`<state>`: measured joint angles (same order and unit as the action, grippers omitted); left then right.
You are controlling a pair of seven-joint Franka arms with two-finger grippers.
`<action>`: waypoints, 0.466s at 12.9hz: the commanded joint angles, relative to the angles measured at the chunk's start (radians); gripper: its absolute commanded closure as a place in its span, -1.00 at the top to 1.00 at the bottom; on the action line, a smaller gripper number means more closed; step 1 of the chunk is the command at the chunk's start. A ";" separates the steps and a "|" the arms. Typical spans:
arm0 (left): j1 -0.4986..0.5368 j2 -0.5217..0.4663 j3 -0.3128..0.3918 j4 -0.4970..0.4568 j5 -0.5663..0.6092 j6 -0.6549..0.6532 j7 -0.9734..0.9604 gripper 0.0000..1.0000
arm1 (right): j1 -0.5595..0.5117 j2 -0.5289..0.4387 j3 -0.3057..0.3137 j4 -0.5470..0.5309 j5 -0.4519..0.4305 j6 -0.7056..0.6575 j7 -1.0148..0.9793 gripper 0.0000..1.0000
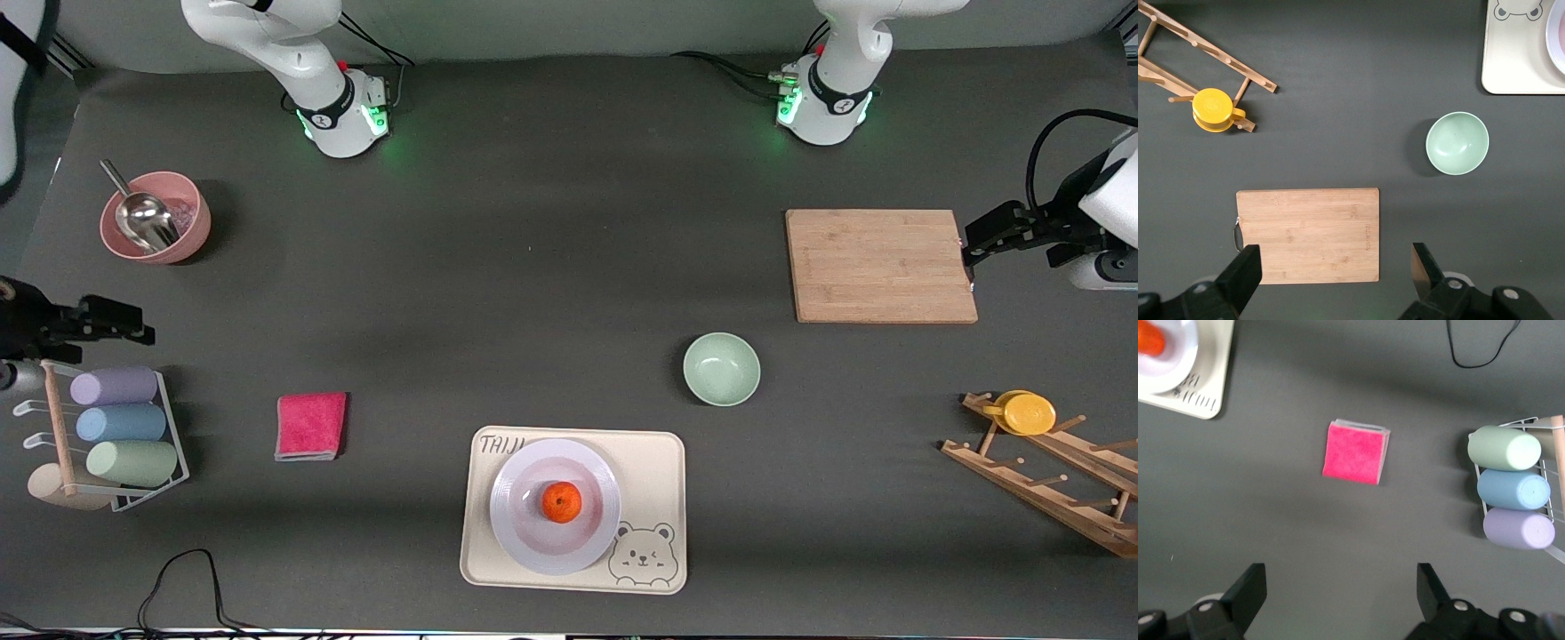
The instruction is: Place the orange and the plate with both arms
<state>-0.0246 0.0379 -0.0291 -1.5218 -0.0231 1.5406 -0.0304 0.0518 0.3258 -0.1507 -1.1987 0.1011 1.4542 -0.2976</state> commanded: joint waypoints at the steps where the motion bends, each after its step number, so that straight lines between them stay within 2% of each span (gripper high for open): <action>1: -0.009 -0.007 0.009 0.009 0.000 -0.016 -0.009 1.00 | -0.104 -0.037 0.103 -0.002 -0.043 -0.045 -0.015 1.00; 4: -0.008 -0.007 0.011 0.009 0.000 -0.017 -0.008 1.00 | -0.104 -0.048 0.100 -0.005 -0.046 -0.046 -0.006 1.00; 6: -0.008 -0.007 0.009 0.009 -0.001 -0.017 -0.009 1.00 | -0.099 -0.050 0.074 -0.008 -0.049 -0.054 -0.012 1.00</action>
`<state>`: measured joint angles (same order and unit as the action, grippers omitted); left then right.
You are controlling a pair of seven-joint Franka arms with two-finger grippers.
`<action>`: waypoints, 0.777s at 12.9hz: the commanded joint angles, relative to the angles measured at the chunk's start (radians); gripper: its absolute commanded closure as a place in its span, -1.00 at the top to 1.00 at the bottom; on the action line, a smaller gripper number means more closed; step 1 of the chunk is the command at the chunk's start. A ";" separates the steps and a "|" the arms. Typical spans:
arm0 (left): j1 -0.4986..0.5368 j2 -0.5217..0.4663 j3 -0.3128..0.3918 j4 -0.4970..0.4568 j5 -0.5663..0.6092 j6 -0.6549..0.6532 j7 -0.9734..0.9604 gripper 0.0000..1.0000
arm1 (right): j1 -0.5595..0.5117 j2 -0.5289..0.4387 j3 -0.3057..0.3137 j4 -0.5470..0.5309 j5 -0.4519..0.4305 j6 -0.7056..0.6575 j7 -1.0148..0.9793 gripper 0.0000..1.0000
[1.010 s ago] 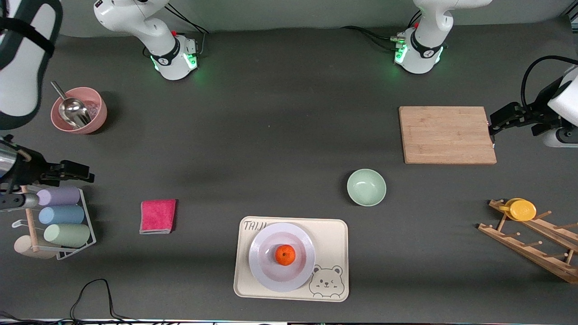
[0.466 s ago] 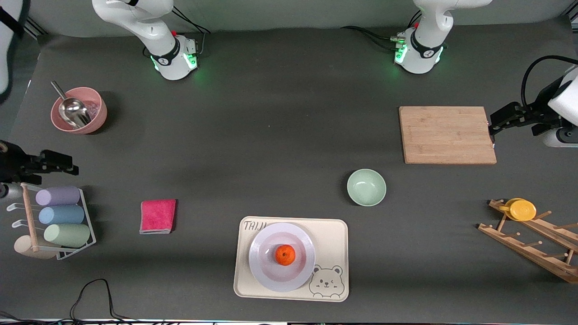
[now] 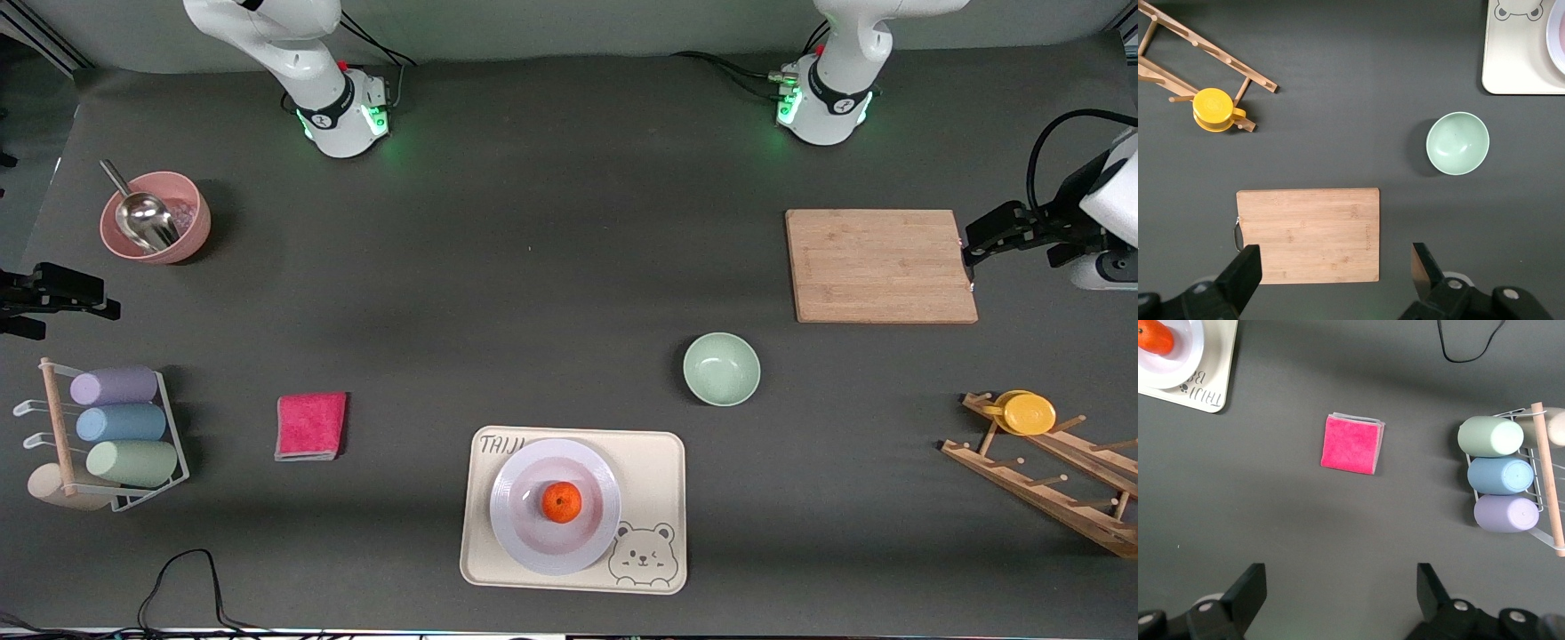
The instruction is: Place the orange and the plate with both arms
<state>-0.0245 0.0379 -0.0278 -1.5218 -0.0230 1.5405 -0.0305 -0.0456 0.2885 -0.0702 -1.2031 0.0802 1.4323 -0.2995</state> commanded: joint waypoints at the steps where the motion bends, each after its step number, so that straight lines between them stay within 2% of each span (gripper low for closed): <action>1: -0.009 -0.007 0.008 0.009 -0.001 -0.017 -0.009 1.00 | 0.003 -0.017 -0.016 -0.010 -0.030 -0.035 -0.013 1.00; 5: -0.009 -0.007 0.008 0.008 -0.003 -0.017 -0.011 1.00 | 0.007 -0.089 -0.013 -0.120 -0.051 0.000 -0.003 1.00; 6: -0.011 -0.007 0.008 0.008 -0.002 -0.017 -0.011 1.00 | 0.041 -0.113 -0.013 -0.162 -0.051 0.016 0.009 1.00; 10: -0.008 -0.007 0.008 0.008 -0.002 -0.017 0.000 1.00 | 0.096 -0.287 -0.013 -0.421 -0.050 0.131 0.072 1.00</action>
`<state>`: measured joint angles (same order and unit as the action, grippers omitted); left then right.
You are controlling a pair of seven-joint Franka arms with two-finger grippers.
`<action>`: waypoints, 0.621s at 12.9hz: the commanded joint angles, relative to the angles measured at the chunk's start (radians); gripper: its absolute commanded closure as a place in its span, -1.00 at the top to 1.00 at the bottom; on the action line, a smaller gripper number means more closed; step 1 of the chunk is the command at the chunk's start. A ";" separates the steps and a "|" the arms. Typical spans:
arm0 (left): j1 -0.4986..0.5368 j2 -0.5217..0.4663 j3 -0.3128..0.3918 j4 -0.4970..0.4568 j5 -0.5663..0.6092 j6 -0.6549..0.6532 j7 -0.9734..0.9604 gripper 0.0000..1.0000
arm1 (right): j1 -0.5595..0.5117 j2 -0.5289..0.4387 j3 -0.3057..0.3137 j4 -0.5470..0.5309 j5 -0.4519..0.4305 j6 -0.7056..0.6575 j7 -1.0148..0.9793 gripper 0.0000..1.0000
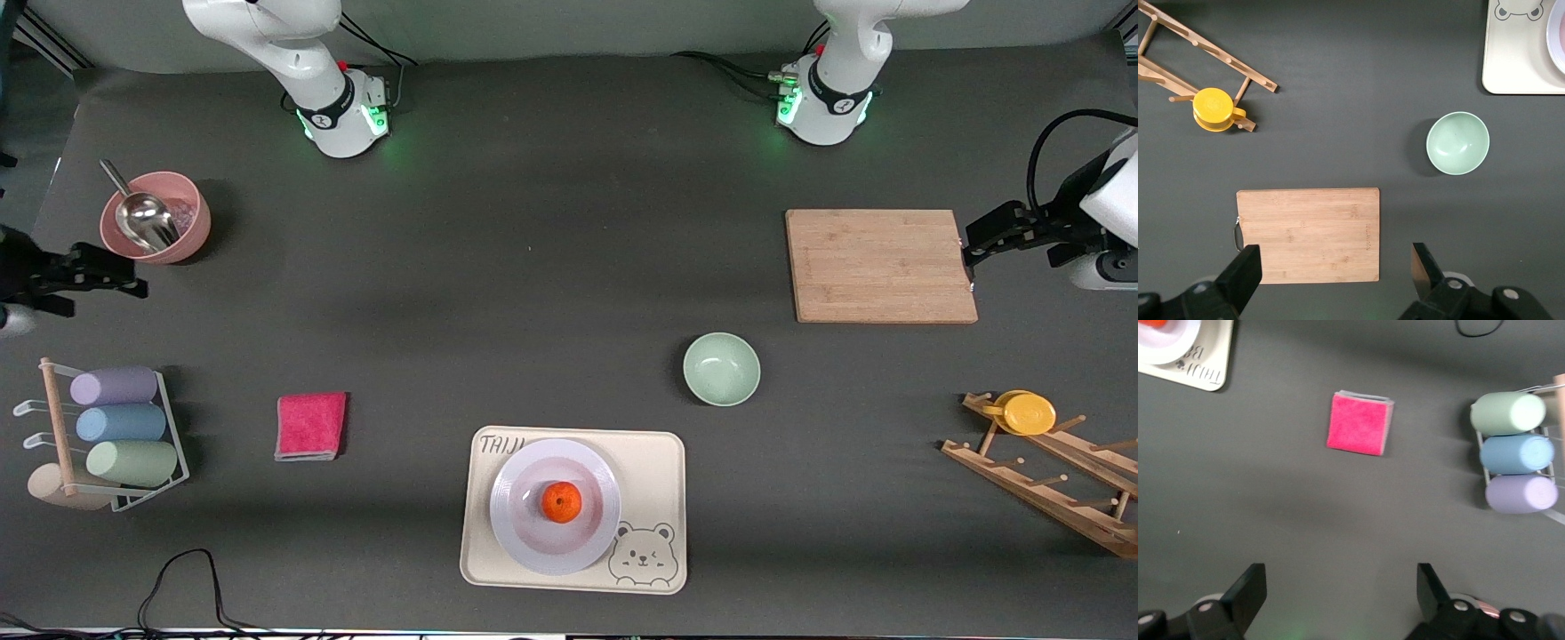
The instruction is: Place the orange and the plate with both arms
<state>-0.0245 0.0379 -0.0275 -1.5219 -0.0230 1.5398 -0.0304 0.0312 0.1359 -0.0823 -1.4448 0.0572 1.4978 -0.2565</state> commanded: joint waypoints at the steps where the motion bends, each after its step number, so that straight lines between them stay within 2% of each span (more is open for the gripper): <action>1: -0.009 -0.007 0.008 0.008 -0.001 -0.017 -0.005 1.00 | 0.019 -0.145 -0.001 -0.186 -0.027 0.055 0.030 1.00; 6: -0.012 -0.007 0.008 0.008 0.003 -0.017 -0.009 1.00 | 0.016 -0.122 -0.001 -0.152 -0.037 0.032 0.036 1.00; 8: -0.012 -0.007 0.009 0.008 0.003 -0.017 -0.009 1.00 | 0.012 -0.116 -0.001 -0.144 -0.027 0.032 0.100 1.00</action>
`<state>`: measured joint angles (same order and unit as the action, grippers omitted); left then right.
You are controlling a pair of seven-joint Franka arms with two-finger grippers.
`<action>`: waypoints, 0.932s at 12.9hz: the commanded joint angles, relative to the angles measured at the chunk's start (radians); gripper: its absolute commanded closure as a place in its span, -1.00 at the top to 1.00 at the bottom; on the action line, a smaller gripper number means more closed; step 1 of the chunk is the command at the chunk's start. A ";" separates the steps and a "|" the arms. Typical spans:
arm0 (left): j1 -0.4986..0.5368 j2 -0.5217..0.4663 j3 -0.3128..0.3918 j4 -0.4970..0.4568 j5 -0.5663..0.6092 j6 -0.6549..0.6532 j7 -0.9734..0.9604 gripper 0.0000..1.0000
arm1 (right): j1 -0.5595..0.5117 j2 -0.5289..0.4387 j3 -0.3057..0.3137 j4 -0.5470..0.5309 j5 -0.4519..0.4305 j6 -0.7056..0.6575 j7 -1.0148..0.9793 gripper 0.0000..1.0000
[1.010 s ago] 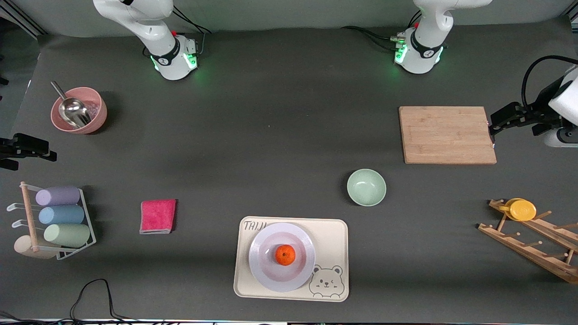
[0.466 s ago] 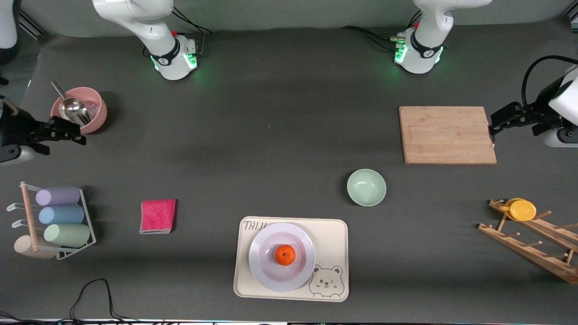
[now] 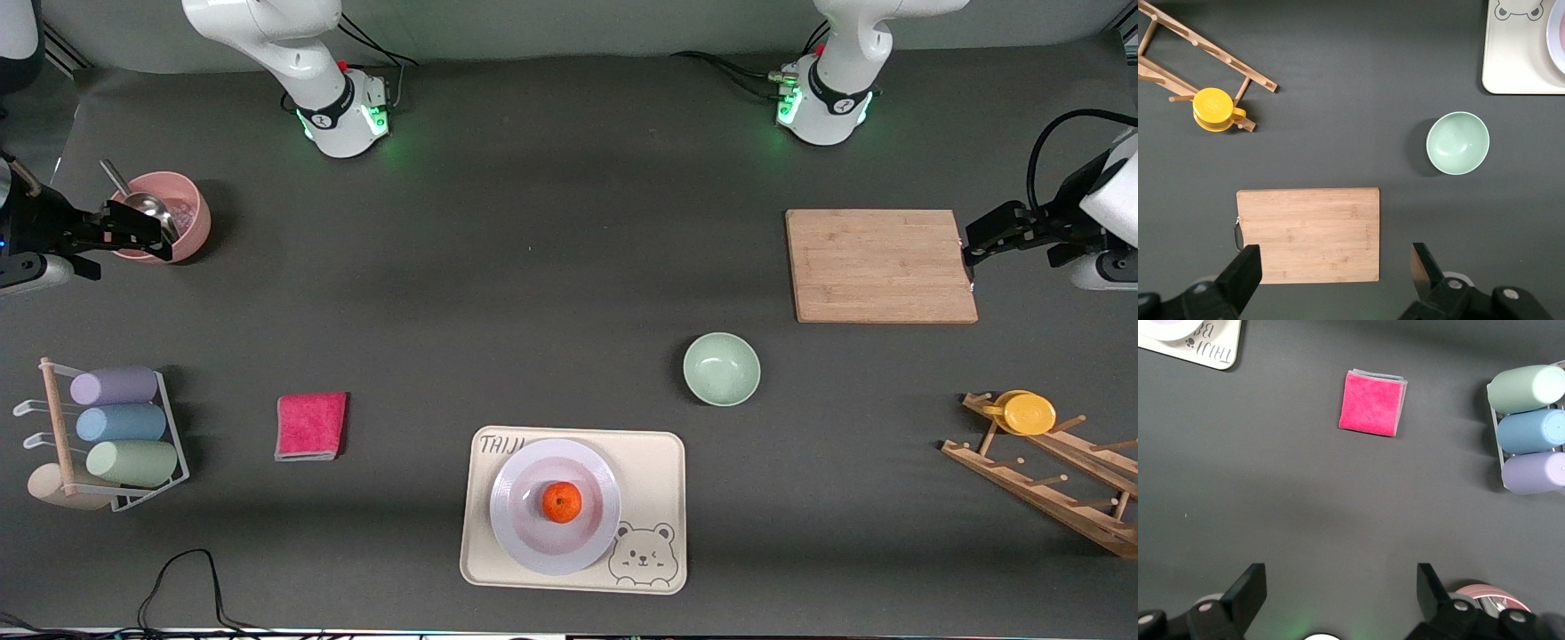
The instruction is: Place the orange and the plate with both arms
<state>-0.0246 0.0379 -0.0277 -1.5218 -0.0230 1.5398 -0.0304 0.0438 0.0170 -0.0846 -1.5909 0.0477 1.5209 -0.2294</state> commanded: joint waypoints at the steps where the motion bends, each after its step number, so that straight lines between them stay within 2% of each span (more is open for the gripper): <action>1: -0.012 -0.007 0.009 0.008 0.003 -0.017 -0.009 1.00 | 0.008 0.004 0.009 0.006 -0.015 0.008 0.140 1.00; 3: -0.012 -0.009 0.008 0.008 0.003 -0.017 -0.009 1.00 | 0.015 0.006 0.009 0.025 0.004 -0.010 0.264 1.00; 6: -0.012 -0.007 0.008 0.008 0.003 -0.017 -0.009 1.00 | 0.012 0.021 0.006 0.074 -0.005 -0.056 0.230 1.00; 12: -0.012 -0.007 0.008 0.008 0.003 -0.017 -0.009 1.00 | 0.007 0.046 0.003 0.120 -0.002 -0.051 0.196 1.00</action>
<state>-0.0246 0.0379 -0.0278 -1.5218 -0.0230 1.5398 -0.0304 0.0497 0.0305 -0.0840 -1.5357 0.0495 1.4983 -0.0251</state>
